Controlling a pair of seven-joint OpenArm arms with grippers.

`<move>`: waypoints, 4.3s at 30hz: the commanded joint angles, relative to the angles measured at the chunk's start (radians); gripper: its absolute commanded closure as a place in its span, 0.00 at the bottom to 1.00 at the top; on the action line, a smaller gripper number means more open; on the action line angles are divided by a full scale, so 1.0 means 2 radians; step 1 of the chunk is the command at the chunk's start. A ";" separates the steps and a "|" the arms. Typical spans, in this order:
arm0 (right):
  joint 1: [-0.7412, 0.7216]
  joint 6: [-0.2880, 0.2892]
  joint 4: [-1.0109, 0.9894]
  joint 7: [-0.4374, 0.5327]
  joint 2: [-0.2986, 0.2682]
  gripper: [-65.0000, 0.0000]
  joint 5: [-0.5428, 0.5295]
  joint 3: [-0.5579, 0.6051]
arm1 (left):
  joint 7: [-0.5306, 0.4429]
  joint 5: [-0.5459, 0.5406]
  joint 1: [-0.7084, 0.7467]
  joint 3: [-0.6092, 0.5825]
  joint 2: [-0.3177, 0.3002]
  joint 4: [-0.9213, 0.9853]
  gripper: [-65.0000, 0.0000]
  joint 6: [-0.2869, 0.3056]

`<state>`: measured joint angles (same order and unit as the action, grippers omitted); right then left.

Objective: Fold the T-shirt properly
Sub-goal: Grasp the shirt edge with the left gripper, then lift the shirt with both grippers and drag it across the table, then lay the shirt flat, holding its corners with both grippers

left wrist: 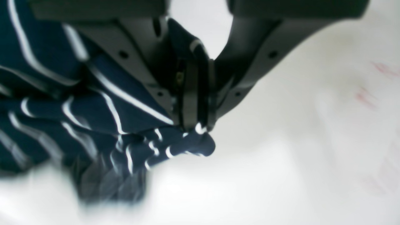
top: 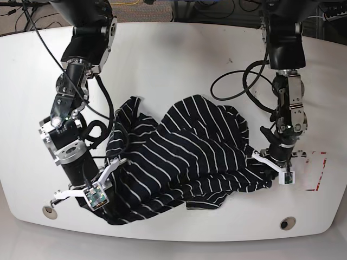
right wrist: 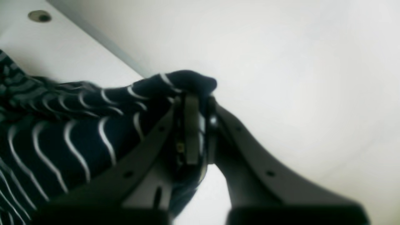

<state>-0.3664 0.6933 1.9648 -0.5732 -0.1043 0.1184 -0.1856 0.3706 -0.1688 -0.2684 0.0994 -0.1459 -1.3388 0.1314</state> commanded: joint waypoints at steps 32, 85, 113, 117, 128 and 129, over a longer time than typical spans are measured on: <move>-0.304 -0.002 -0.140 -0.028 -0.033 1.00 -0.004 -0.002 | 0.209 -0.006 -0.273 0.109 -0.046 -0.241 1.00 0.002; 0.278 0.002 0.036 -0.014 0.030 1.00 -0.006 -0.104 | 0.314 -0.231 0.319 0.150 -0.127 -0.328 1.00 0.004; 0.363 0.002 0.036 -0.009 0.056 1.00 -0.007 -0.101 | 0.361 -0.231 0.389 0.159 -0.127 -0.327 0.42 0.004; 0.365 0.002 0.036 -0.009 0.056 1.00 -0.007 -0.101 | 0.365 -0.231 0.389 0.160 -0.126 -0.326 0.22 0.003; 0.367 0.002 0.035 -0.011 0.056 1.00 -0.007 -0.101 | 0.364 -0.252 0.383 0.187 -0.112 -0.331 0.22 0.004; 0.370 0.002 0.035 -0.011 0.056 1.00 -0.007 -0.101 | 0.364 -0.260 0.381 0.192 -0.112 -0.331 0.22 0.004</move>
<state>0.3679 0.7074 2.0151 -0.6132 0.0113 0.1154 -0.3855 1.1110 -0.6441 0.5041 0.4572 -0.3561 -1.9797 0.1390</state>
